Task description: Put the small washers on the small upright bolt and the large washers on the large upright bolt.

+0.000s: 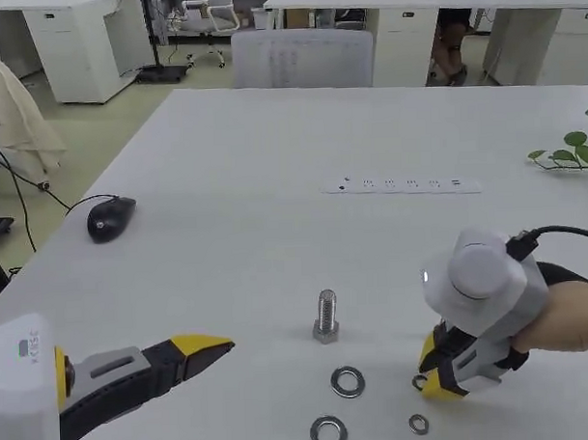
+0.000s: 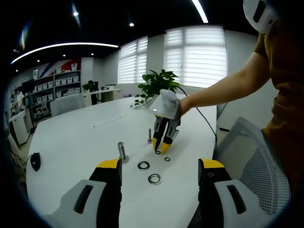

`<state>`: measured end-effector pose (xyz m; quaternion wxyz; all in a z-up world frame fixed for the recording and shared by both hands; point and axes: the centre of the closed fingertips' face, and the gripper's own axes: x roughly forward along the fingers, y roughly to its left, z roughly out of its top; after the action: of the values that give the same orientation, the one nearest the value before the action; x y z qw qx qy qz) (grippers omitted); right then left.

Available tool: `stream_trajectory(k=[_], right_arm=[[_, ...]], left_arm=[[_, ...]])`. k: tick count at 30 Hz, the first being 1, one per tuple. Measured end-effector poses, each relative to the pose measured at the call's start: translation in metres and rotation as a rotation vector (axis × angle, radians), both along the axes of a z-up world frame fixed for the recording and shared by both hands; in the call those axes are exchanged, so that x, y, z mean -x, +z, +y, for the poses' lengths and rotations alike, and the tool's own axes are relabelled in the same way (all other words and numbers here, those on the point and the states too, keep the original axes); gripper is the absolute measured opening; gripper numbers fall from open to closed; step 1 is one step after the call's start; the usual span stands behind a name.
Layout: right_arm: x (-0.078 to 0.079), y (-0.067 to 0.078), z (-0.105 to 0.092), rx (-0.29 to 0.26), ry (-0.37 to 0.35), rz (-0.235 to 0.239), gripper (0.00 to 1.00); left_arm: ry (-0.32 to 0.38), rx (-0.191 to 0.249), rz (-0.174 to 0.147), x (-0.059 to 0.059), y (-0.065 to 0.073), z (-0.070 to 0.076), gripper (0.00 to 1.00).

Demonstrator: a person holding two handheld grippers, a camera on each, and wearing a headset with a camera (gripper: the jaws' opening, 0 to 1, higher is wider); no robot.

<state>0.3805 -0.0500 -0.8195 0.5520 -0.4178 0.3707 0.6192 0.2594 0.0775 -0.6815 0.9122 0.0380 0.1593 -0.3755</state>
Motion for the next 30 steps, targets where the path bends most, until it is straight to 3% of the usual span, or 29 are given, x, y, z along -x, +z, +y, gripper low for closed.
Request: stream_trajectory(k=[3,9,18,22,30], right_arm=[[0.0000,0.0006,0.0001,0.001,0.007,-0.008,0.17],[0.0015,0.0003,0.0011,0.028,0.039,-0.025,0.16],[0.0033,0.0002,0.0010,0.053,0.072,-0.034,0.15],[0.0039,0.0007,0.0021,0.078,0.095,-0.048,0.14],[0.0029,0.0013,0.0020,0.067,0.071,-0.025,0.12]], left_arm=[[0.002,0.003,-0.001,-0.0002,-0.0020,0.0055,0.64],[0.005,-0.001,-0.001,0.0015,0.0002,0.0001,0.64],[0.009,0.004,-0.002,0.0020,-0.0024,0.0076,0.64],[0.011,0.002,-0.003,0.0031,-0.0012,0.0040,0.64],[0.015,-0.003,-0.002,0.0054,0.0029,-0.0018,0.64]])
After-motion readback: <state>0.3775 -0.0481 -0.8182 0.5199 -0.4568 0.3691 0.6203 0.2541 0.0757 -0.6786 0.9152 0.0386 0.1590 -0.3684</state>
